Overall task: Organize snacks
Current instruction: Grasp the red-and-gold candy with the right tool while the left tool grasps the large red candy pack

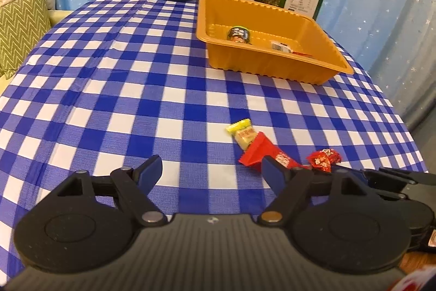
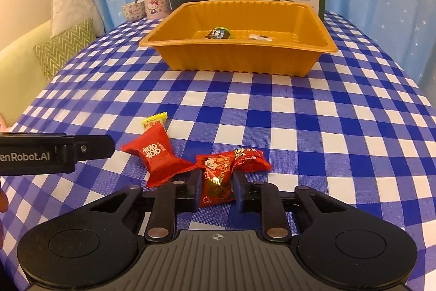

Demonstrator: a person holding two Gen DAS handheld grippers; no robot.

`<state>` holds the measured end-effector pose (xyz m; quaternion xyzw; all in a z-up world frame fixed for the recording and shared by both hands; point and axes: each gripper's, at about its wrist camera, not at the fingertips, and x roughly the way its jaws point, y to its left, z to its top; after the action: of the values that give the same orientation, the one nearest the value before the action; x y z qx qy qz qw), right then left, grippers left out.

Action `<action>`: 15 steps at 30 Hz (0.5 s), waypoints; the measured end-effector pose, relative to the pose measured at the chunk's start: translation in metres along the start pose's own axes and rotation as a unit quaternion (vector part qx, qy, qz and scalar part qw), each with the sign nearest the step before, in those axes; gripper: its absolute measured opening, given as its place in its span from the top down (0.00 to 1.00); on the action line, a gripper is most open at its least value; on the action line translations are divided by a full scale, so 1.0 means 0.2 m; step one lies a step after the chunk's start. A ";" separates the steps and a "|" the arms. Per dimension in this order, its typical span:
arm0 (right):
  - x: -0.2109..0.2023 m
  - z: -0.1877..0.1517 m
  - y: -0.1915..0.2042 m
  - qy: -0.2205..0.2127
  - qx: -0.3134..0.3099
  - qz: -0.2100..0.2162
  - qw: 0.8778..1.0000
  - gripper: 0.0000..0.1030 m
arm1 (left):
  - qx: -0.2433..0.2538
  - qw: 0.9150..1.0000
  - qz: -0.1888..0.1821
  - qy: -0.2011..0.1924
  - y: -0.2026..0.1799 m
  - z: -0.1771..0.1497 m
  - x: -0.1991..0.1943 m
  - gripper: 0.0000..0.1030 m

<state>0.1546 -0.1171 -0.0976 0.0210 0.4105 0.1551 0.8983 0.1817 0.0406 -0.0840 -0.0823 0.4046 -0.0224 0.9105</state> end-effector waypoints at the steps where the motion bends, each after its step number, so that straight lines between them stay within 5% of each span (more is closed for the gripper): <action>1: -0.01 0.00 0.00 -0.001 0.002 0.000 1.000 0.78 | 0.001 1.000 -0.004 0.000 -0.01 0.00 0.00 0.24; 15: -0.09 -0.04 -0.12 0.013 0.020 -0.030 0.999 0.78 | 0.026 0.999 -0.041 0.020 -0.17 -0.02 0.10 0.27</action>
<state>0.1434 -0.1453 -0.0940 0.0244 0.4255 0.1207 0.8965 0.1926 0.0050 -0.0952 -0.0745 0.4184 -0.0718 0.9024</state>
